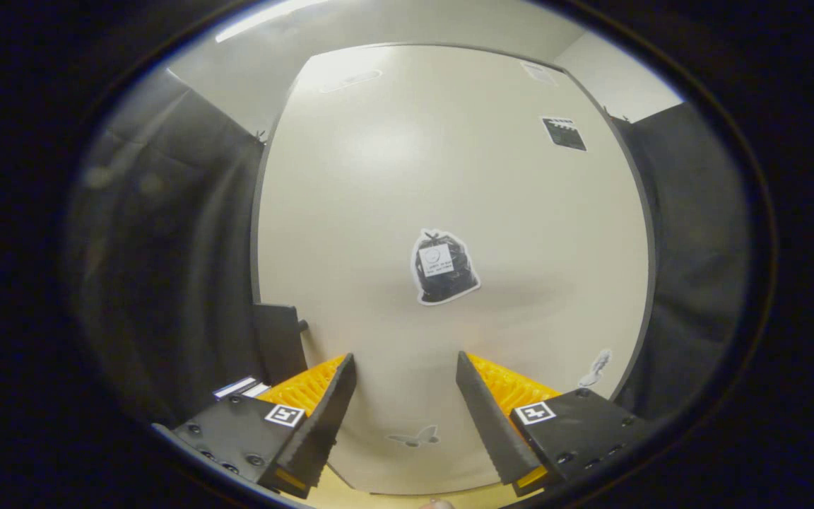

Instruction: Open the shoe cabinet door, grab the shoes and put them into the shoe cabinet, then close the shoe cabinet door.

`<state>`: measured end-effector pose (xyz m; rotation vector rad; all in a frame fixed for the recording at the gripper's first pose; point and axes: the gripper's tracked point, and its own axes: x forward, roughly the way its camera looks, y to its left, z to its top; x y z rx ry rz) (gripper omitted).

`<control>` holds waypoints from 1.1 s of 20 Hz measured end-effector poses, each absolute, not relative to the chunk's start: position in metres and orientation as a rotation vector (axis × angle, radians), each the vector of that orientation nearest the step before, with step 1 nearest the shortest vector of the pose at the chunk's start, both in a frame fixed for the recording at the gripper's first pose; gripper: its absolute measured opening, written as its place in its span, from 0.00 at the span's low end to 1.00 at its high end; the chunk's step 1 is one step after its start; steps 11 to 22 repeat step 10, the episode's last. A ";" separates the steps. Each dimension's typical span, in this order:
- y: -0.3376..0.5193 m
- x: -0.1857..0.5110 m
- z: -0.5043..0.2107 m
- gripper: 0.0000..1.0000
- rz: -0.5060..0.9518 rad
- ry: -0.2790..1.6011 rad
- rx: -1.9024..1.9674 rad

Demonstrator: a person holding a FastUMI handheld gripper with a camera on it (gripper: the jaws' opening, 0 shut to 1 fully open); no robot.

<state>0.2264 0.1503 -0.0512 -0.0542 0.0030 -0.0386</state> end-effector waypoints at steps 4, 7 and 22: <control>0.150 0.228 -0.051 0.92 -0.051 -0.006 -0.034; 0.148 0.227 -0.052 0.92 -0.049 -0.005 -0.017; 0.147 0.221 -0.052 0.92 -0.050 -0.002 0.009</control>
